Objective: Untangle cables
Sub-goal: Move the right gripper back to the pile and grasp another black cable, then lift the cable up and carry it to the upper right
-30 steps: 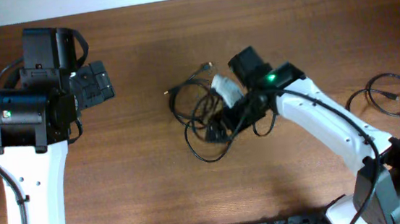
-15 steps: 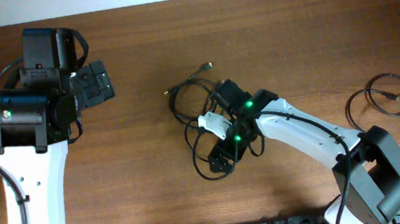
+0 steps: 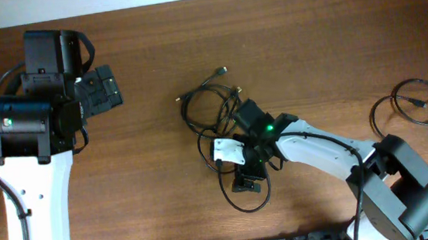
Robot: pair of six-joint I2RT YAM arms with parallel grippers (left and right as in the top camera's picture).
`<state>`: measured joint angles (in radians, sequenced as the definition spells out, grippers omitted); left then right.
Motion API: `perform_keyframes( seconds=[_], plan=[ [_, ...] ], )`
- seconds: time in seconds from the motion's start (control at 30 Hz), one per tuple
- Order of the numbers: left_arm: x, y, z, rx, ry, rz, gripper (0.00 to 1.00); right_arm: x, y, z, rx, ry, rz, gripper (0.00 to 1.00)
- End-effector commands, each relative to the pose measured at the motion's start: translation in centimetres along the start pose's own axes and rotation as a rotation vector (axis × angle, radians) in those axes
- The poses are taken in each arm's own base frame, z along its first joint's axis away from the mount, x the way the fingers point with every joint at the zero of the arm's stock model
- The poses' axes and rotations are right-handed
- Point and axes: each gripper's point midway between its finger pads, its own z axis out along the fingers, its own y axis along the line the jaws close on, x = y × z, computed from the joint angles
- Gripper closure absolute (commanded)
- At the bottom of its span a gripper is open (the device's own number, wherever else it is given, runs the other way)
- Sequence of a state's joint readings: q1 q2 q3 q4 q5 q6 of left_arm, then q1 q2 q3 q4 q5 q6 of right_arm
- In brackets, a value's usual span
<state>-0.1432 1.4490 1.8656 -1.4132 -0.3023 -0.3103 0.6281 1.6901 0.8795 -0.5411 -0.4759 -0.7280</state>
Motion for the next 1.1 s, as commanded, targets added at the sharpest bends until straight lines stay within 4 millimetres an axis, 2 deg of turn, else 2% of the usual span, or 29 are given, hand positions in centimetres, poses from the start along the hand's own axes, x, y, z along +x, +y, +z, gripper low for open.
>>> perform_keyframes(
  seconds=[0.0, 0.17, 0.2, 0.23, 0.27, 0.37, 0.43, 0.5, 0.53, 0.63, 0.67, 0.7, 0.73, 0.77, 0.83, 0.93, 1.0, 1.07],
  plan=[
    [-0.4, 0.2, -0.9, 0.008, -0.028, -0.022, 0.01, -0.5, 1.8, 1.1, -0.049, 0.007, -0.176, 0.08],
    [-0.4, 0.2, -0.9, 0.008, -0.028, -0.022, 0.01, -0.2, 1.8, 2.3, -0.059, 0.025, -0.206, 0.22],
    [-0.4, 0.2, -0.9, 0.008, -0.028, -0.022, 0.01, -0.1, 1.7, 2.4, -0.058, 0.029, -0.205, 0.44],
    [-0.4, 0.2, -0.9, 0.008, -0.028, -0.022, 0.01, 0.0, 1.7, 2.4, -0.056, 0.033, -0.204, 0.88],
    [-0.4, 0.2, -0.9, 0.008, -0.028, -0.022, 0.01, 0.1, 1.6, 2.4, -0.050, 0.039, -0.192, 0.96],
    [-0.4, 0.2, -0.9, 0.008, -0.028, -0.022, 0.01, 0.0, -0.8, 1.7, 0.071, 0.096, -0.041, 0.96],
    [-0.4, 0.2, -0.9, 0.008, -0.028, -0.022, 0.01, 0.0, -3.7, -0.3, 0.236, 0.176, 0.017, 0.96],
    [-0.4, 0.2, -0.9, 0.008, -0.028, -0.022, 0.01, -0.5, -7.3, -5.3, 0.468, 0.299, 0.016, 0.96],
    [-0.4, 0.2, -0.9, 0.008, -0.028, -0.022, 0.01, -1.3, -8.2, -7.1, 0.534, 0.315, 0.013, 0.96],
    [-0.4, 0.2, -0.9, 0.008, -0.028, -0.022, 0.01, -5.6, -11.6, -16.9, 0.864, 0.304, 0.033, 0.96],
    [-0.4, 0.2, -0.9, 0.008, -0.028, -0.022, 0.01, -6.7, -12.1, -19.2, 0.932, 0.280, 0.041, 0.96],
    [-0.4, 0.2, -0.9, 0.008, -0.028, -0.022, 0.01, -9.2, -12.7, -23.5, 1.035, 0.200, 0.058, 0.96],
    [-0.4, 0.2, -0.9, 0.008, -0.028, -0.022, 0.01, -10.9, -13.1, -26.9, 1.095, 0.124, 0.078, 0.96],
    [-0.4, 0.2, -0.9, 0.008, -0.028, -0.022, 0.01, -12.0, -13.3, -29.4, 1.139, 0.064, 0.102, 0.96],
    [-0.4, 0.2, -0.9, 0.008, -0.028, -0.022, 0.01, -13.8, -14.3, -36.1, 1.264, -0.097, 0.184, 0.96],
    [-0.4, 0.2, -0.9, 0.009, -0.028, -0.022, 0.01, -13.8, -16.1, -42.7, 1.422, -0.242, 0.256, 0.96],
    [-0.4, 0.2, -0.9, 0.008, -0.028, -0.022, 0.01, -12.3, -17.9, -48.0, 1.566, -0.345, 0.323, 0.96],
    [-0.4, 0.2, -0.9, 0.008, -0.028, -0.021, 0.01, -10.7, -18.7, -51.9, 1.678, -0.415, 0.367, 0.96]
  ],
)
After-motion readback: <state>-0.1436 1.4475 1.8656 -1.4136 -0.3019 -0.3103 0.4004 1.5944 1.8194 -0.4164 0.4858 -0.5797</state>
